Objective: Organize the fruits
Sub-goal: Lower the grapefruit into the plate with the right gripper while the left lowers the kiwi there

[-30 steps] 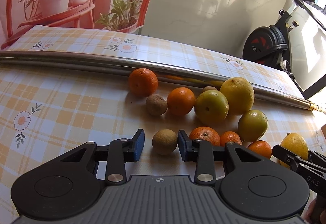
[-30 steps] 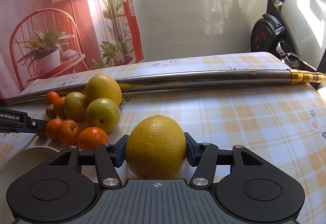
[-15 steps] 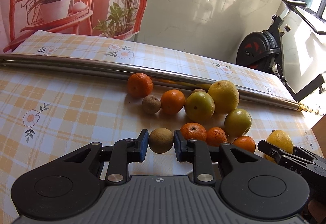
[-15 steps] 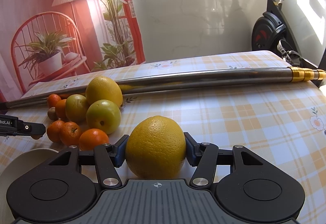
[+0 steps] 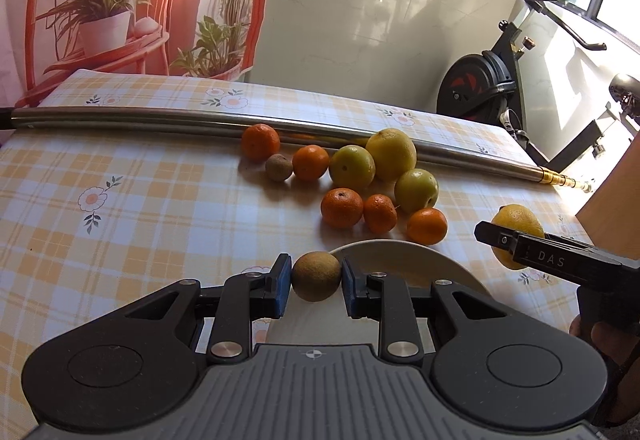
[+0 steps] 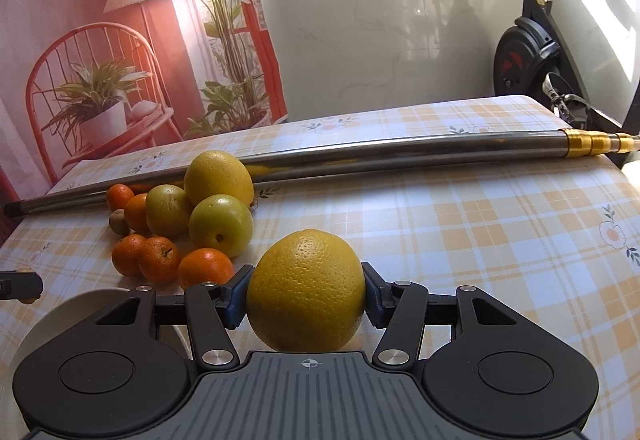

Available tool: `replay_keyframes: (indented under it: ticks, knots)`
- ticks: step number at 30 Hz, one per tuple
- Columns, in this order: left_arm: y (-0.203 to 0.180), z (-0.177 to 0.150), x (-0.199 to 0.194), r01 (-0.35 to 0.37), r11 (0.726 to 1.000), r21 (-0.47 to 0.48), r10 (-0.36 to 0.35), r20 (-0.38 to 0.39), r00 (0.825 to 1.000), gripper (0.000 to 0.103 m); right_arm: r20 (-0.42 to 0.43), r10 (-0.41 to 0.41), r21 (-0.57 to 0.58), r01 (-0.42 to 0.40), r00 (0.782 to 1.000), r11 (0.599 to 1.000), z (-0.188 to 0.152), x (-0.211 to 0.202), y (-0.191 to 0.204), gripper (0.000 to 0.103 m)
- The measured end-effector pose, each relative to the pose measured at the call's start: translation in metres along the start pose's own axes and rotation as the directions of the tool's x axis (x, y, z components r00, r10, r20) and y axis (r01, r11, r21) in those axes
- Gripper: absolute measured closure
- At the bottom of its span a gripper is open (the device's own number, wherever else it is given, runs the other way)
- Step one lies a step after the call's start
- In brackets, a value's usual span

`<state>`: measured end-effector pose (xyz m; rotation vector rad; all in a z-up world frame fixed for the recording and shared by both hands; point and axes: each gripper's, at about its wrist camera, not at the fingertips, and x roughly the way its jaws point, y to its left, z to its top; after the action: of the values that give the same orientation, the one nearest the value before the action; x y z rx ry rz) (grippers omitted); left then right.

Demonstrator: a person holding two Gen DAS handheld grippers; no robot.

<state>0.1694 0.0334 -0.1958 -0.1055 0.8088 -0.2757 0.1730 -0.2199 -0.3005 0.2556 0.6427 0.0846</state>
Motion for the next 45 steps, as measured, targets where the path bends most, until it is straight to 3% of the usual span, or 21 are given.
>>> replay_keyframes:
  ticks: [5, 15, 45]
  knots:
    - [0.0, -0.021, -0.013, 0.011, 1.0, 0.001, -0.011, -0.006, 1.0, 0.075, 0.004, 0.05, 0.001, -0.05, 0.999, 0.999, -0.005, -0.036, 0.015, 0.052]
    - [-0.002, -0.046, -0.021, -0.013, 0.999, 0.048, 0.013, -0.008, 1.0, 0.075, -0.088, 0.115, -0.074, -0.121, 0.99, 0.99, -0.047, -0.076, 0.059, 0.052]
    - [-0.01, -0.059, -0.02, -0.042, 0.995, 0.096, 0.045, -0.032, 0.998, 0.075, -0.053, 0.007, -0.318, -0.024, 0.999, 0.948, -0.07, -0.086, 0.086, 0.05]
